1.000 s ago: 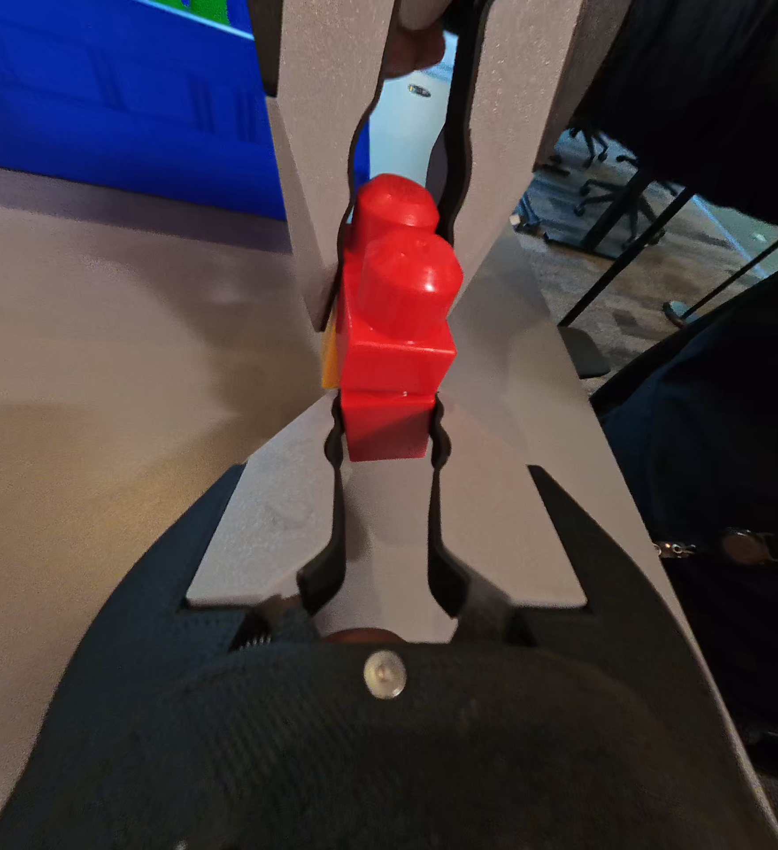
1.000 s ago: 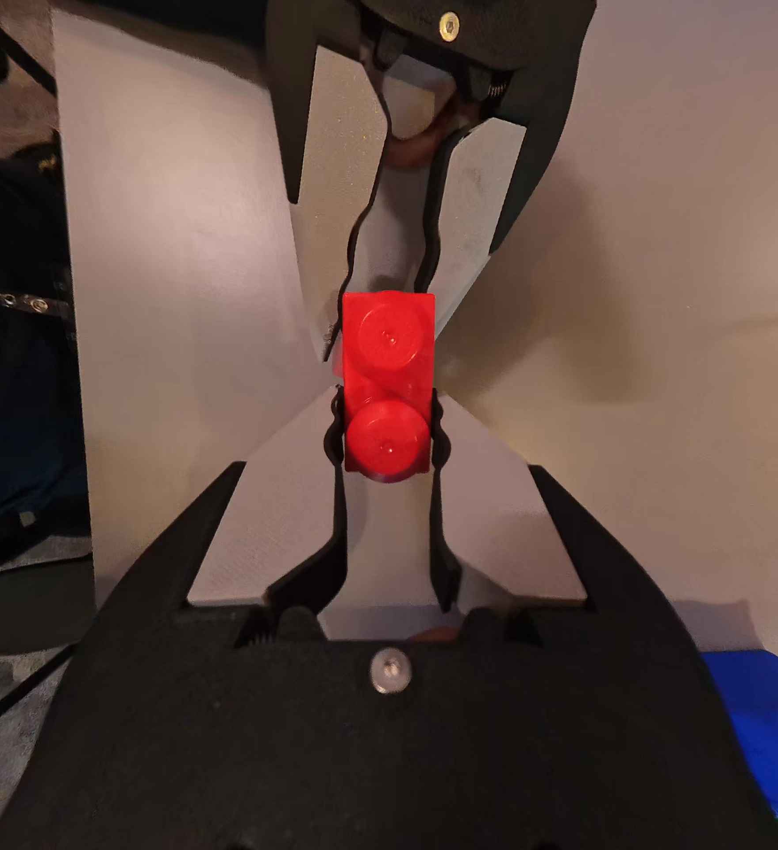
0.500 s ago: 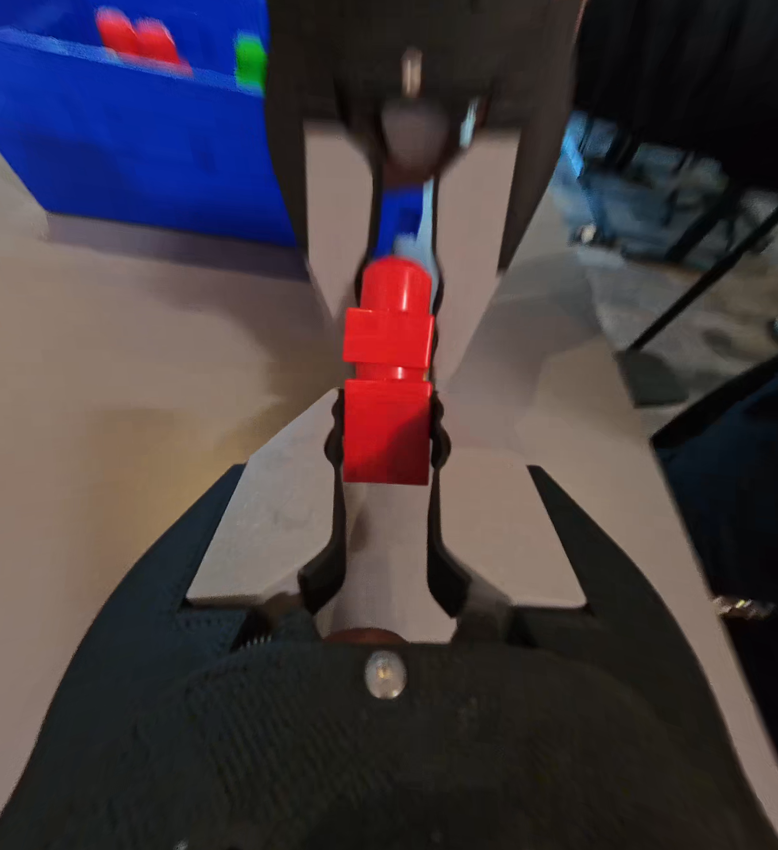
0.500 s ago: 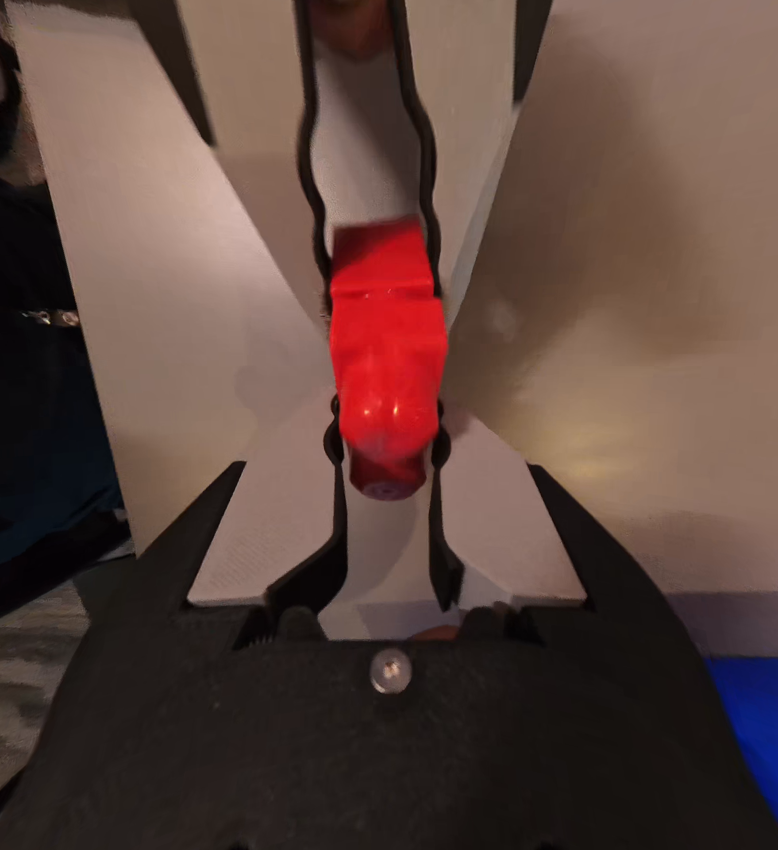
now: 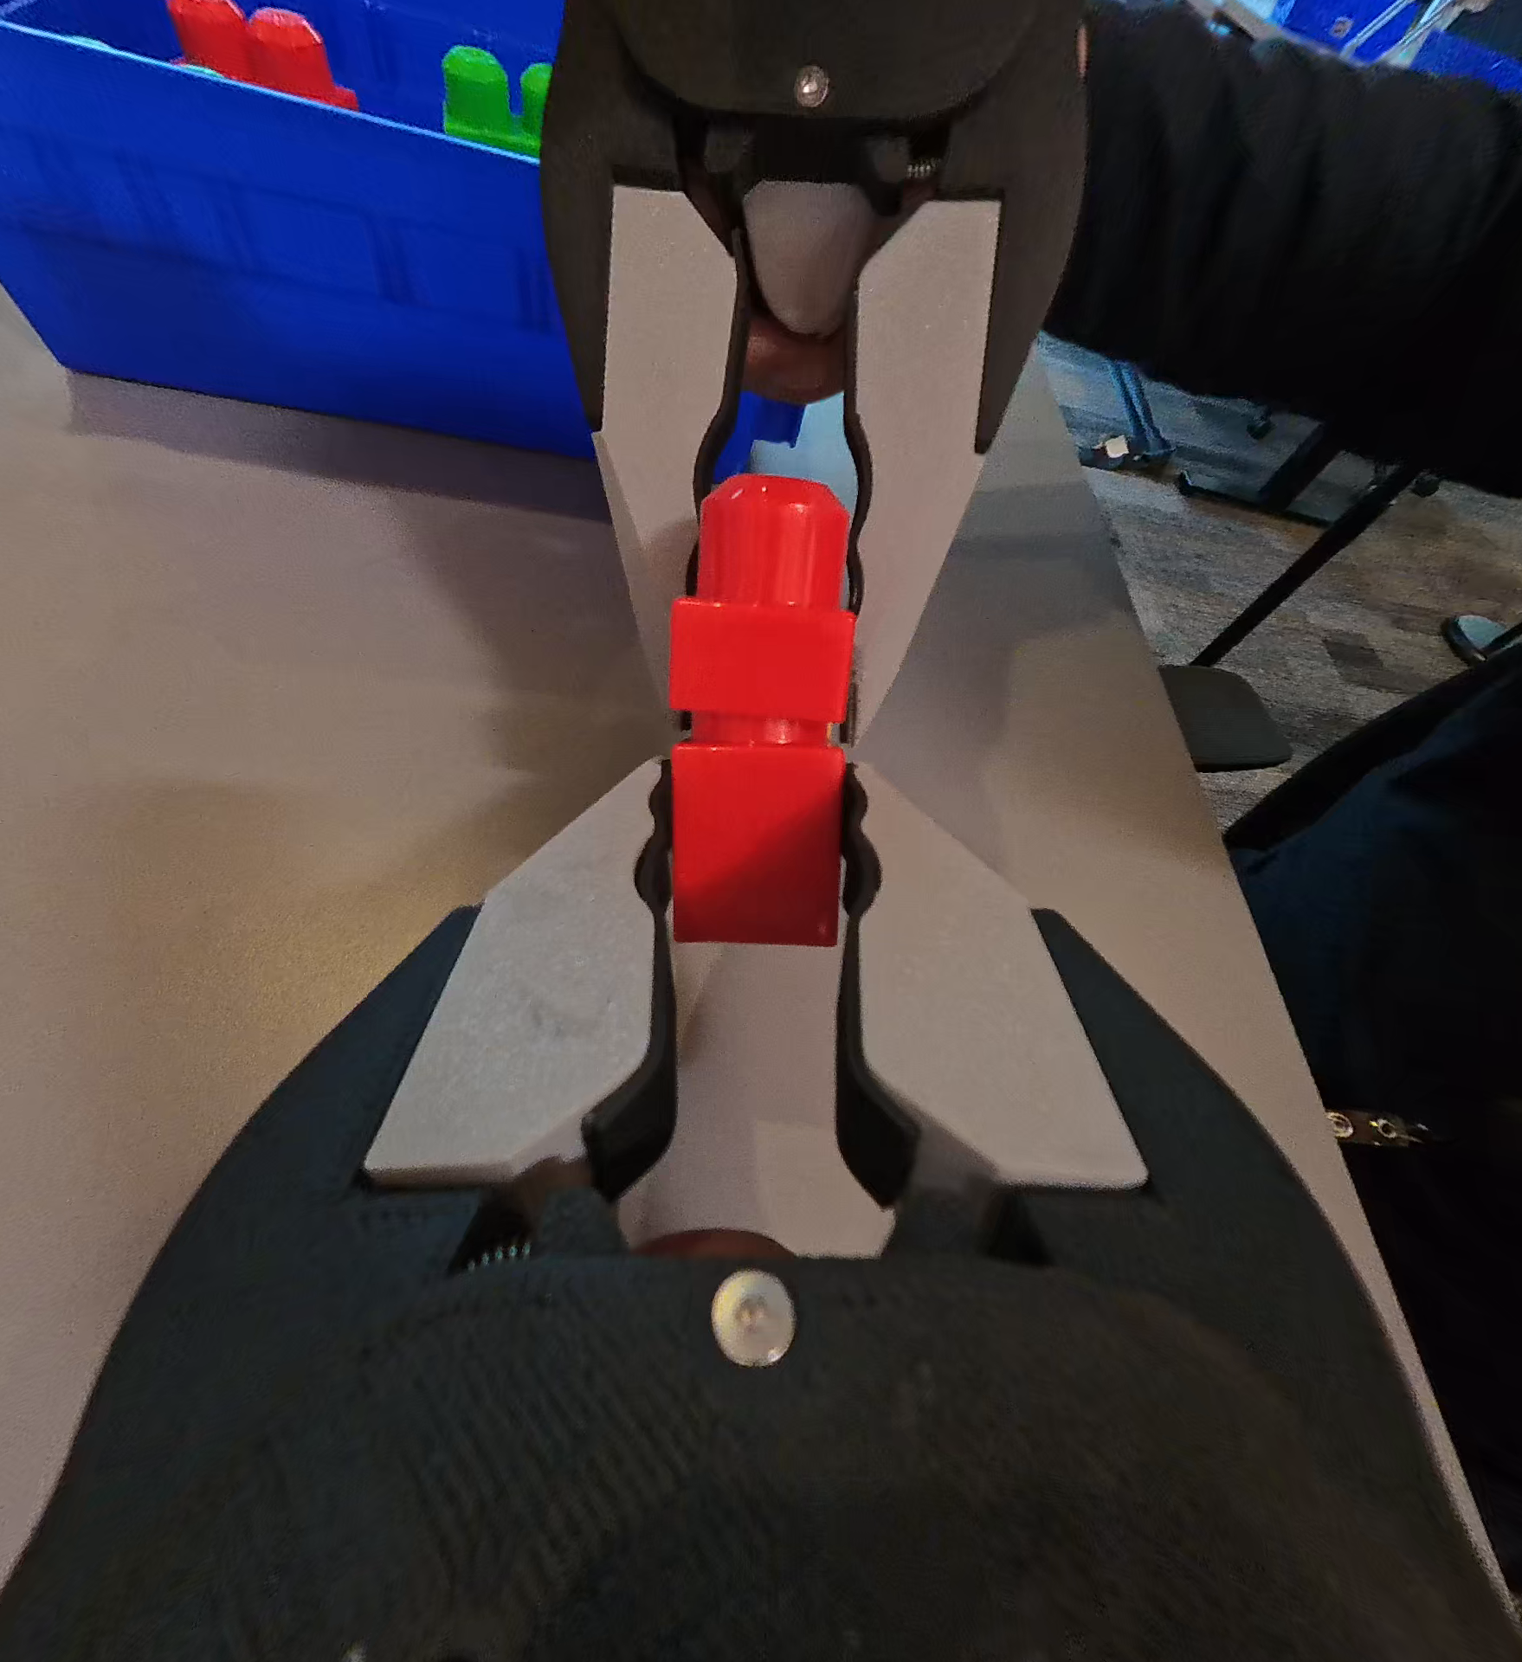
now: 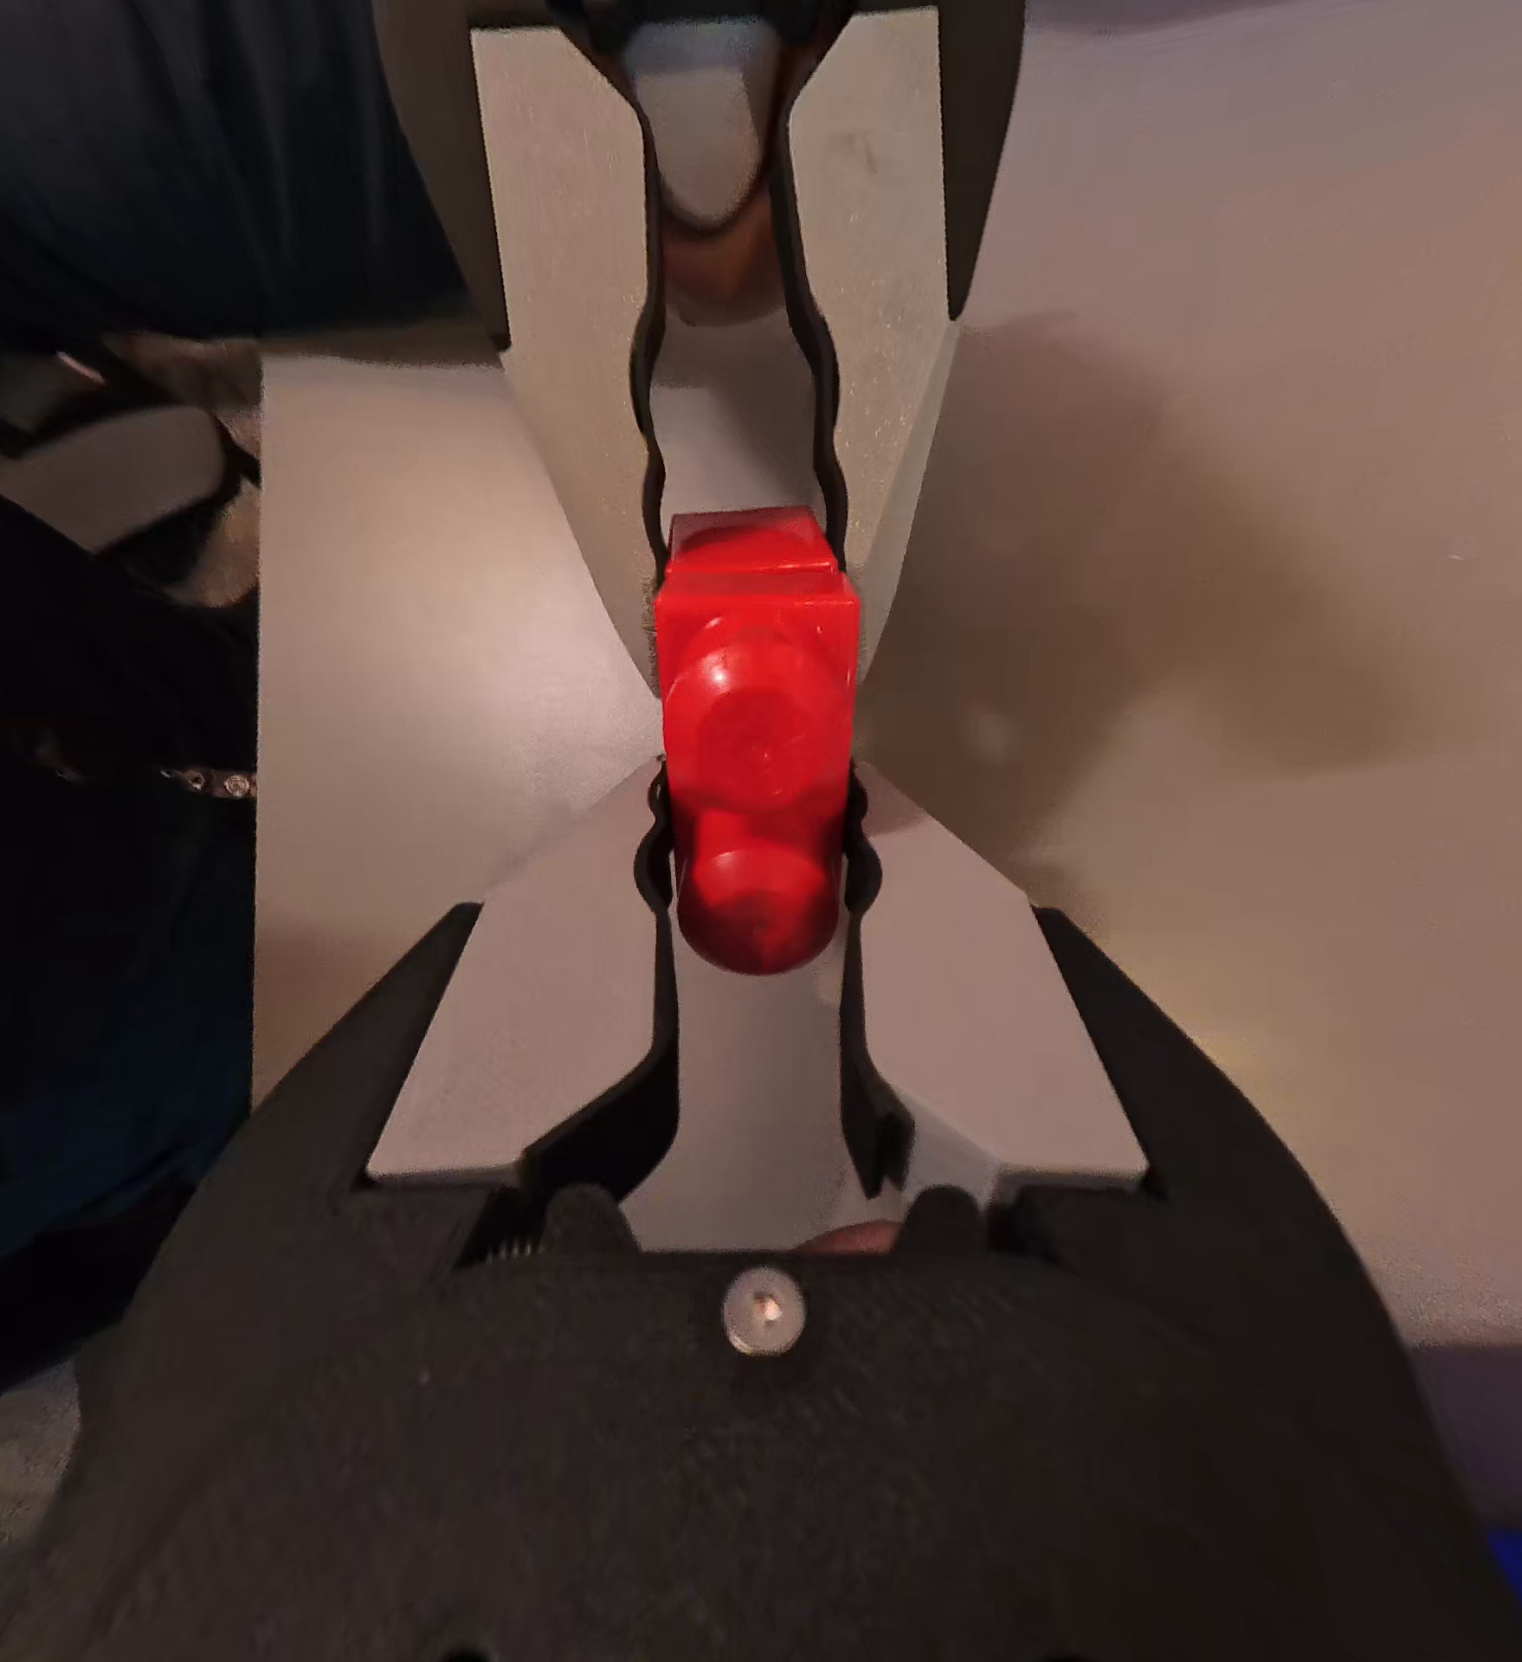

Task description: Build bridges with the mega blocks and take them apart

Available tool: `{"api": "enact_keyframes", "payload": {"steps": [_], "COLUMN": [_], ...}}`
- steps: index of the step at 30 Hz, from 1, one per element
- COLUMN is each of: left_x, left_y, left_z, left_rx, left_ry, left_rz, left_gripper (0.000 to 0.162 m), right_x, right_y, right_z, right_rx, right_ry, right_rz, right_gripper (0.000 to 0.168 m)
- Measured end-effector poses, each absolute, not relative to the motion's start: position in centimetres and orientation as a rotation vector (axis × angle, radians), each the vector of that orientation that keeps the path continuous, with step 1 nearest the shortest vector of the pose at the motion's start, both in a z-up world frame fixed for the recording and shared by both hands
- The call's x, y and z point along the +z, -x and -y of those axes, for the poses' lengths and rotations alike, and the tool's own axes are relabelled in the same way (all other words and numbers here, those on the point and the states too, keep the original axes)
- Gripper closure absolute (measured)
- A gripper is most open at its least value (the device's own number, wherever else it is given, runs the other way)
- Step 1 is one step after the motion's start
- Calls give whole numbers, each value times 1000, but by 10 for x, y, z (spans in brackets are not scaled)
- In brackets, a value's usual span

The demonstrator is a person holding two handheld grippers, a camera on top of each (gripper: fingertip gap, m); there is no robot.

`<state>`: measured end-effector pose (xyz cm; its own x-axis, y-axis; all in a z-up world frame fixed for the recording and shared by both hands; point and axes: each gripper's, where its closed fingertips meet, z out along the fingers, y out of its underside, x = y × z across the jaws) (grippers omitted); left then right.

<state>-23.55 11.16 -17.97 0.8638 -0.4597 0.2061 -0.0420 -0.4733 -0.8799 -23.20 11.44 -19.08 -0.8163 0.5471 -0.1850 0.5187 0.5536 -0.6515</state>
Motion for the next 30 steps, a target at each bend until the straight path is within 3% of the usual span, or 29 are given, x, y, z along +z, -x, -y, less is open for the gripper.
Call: {"api": "enact_keyframes", "payload": {"steps": [19,30], "left_x": [-182,-179], "left_y": [226,217], "left_z": [-114,-118], "left_rx": [-541,-555], "left_ry": [1971,1921], "left_rz": [-416,-437], "left_gripper": [129,129], "right_x": [-181,-186], "right_y": [231,220], "right_z": [-104,-108], "right_rx": [1467,1382], "right_ry": [1058,1092], "right_rz": [2587,2718], "right_gripper": [134,135]}}
